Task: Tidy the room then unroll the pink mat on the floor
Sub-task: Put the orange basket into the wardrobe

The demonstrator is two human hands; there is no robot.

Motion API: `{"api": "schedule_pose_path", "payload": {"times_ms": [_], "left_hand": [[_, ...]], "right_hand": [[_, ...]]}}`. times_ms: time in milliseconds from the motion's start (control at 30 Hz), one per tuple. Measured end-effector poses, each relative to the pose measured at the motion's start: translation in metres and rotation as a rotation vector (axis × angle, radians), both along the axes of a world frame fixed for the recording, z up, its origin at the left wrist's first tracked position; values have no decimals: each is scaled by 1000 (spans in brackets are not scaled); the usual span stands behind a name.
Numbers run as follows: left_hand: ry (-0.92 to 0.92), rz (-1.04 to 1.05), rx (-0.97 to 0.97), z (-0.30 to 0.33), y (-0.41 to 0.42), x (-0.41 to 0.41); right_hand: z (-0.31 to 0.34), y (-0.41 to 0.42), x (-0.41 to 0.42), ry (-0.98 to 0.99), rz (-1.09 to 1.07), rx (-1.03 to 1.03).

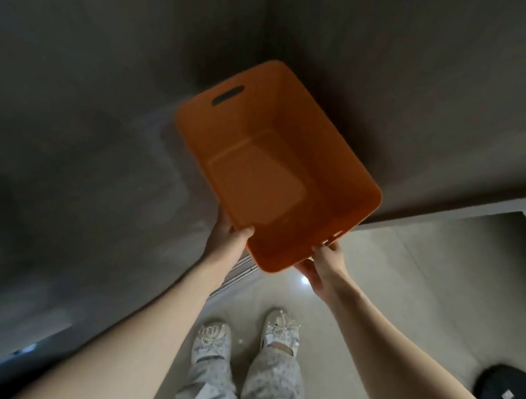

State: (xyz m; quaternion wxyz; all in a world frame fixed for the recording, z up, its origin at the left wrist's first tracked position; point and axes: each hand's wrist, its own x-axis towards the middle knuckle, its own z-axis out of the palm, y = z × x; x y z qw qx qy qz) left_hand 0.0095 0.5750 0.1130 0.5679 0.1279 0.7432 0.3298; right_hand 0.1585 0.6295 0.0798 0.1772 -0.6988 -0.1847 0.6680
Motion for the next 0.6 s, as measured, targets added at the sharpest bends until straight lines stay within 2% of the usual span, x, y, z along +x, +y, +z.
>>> {"api": "schedule_pose_path", "payload": {"times_ms": [100,300,433,600], "left_hand": [[2,-19,37,-18,22,-1],[-64,-62,52,-15,64,-10],[-22,-129,-17,6,72,-15],[195,-376,-35,60,51,5]], "right_hand": [[-17,16,-4,47,-49,-7],[-15,60,0,156,128,-66],[10,64,-3,-21,304,-37],[49,35,-1,-212,434,-14]]}}
